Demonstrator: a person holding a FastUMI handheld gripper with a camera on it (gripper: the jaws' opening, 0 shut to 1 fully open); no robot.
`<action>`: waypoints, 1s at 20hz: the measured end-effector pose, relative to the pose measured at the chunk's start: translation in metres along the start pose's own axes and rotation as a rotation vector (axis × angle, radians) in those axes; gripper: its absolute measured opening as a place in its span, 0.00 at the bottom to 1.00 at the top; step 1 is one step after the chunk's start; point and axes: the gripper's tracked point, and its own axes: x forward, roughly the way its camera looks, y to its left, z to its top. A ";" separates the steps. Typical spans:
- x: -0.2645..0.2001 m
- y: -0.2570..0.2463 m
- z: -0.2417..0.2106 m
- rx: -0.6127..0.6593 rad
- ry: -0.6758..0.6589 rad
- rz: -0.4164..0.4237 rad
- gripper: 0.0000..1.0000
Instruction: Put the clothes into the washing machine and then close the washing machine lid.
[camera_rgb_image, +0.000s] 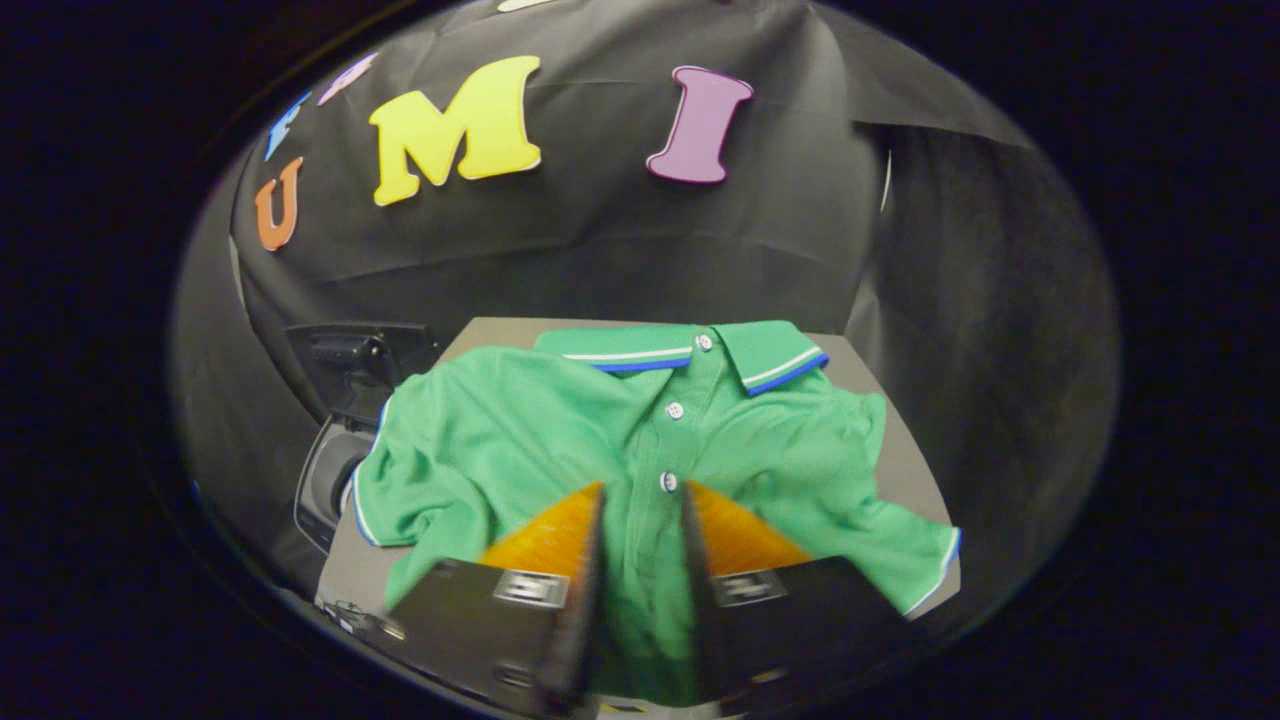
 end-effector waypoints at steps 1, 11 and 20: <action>-0.001 -0.001 0.000 -0.005 0.000 -0.013 0.27; -0.007 0.000 0.002 0.038 0.021 0.035 0.07; -0.098 0.049 0.083 0.031 -0.204 0.171 0.07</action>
